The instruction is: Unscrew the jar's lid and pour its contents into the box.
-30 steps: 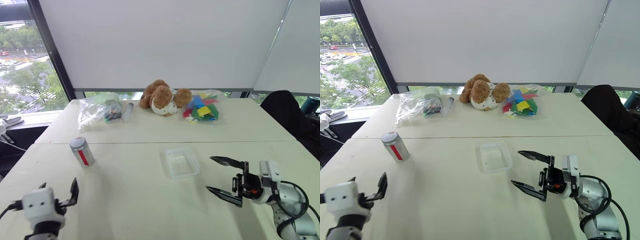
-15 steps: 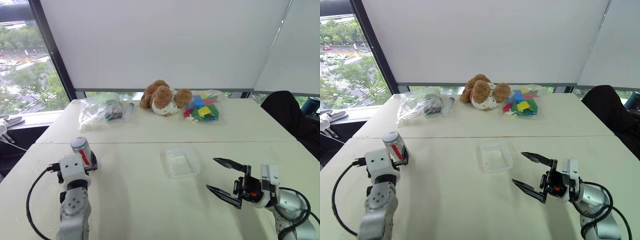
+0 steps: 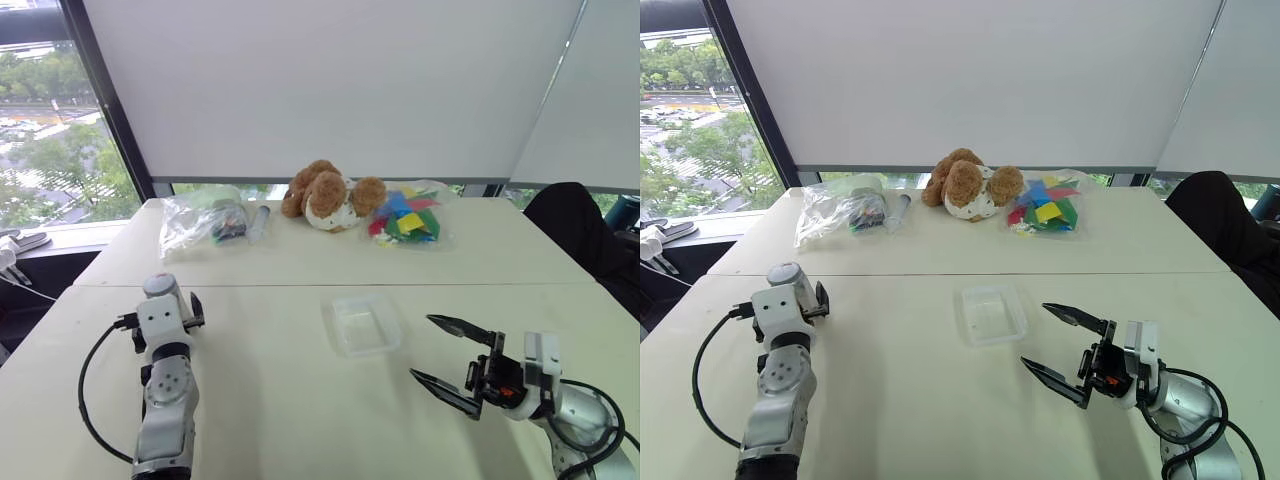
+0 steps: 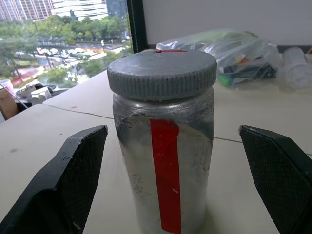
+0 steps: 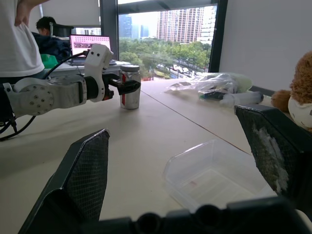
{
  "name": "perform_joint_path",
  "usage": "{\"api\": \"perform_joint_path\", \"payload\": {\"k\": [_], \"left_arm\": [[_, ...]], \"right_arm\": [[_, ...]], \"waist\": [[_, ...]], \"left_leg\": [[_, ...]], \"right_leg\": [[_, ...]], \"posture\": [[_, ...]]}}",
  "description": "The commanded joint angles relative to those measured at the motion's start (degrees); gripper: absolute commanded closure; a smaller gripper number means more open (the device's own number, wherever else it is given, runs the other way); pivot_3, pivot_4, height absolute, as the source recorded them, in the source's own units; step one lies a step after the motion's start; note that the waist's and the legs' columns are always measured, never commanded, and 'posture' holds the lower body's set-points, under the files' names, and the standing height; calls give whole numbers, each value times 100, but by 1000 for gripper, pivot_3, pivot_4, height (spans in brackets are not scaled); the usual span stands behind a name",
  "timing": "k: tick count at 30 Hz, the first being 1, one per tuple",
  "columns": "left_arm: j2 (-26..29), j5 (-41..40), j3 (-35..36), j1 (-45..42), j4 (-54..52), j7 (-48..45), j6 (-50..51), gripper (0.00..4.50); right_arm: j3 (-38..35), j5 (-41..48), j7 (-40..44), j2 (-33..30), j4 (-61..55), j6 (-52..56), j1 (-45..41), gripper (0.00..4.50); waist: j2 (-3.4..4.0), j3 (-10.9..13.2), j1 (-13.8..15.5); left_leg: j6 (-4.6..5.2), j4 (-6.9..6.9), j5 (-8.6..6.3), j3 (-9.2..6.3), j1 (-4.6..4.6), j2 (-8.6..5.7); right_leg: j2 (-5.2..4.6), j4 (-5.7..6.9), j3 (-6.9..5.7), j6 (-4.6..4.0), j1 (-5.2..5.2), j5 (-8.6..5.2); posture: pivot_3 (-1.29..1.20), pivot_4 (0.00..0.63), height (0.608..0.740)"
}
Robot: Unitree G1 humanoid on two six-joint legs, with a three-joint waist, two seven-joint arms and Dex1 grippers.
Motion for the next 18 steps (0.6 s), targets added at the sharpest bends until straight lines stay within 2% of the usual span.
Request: {"api": "perform_joint_path", "payload": {"k": [1,8,11,14,18], "left_arm": [[121,33,37,-164,135,76,-230,47],[315,-42,38,-368,613,14,-455,47],[437,-28,-47,-376,704,-152,-648,916],[500,-154,67,-215,619,-247,-608,2368],[750,-984,290,159,178,-1220,-730,2363]], "right_arm": [[-79,40,-53,-21,-208,-53,33,0],[-68,-9,-152,3,-214,-89,79,0],[-34,-32,-192,32,-248,-96,119,0],[-11,-26,-237,19,-306,-48,135,0],[-83,26,-495,-193,-525,390,48,0]], "waist": [[0,0,-1],[0,0,-2],[0,0,-3],[0,0,-4],[2,0,-25]], "left_leg": [[0,0,0,-1,0,0],[0,0,0,-1,0,-2],[0,1,0,0,0,-1],[0,1,0,0,0,-1],[0,1,-1,1,0,5]], "right_leg": [[1,0,0,1,-1,0],[1,4,0,2,-2,1],[1,3,0,3,-1,2],[1,4,0,3,-2,2],[1,5,3,3,-5,2]], "posture": [[0,150,740],[0,150,740],[0,150,740],[0,150,740],[0,150,740]]}}
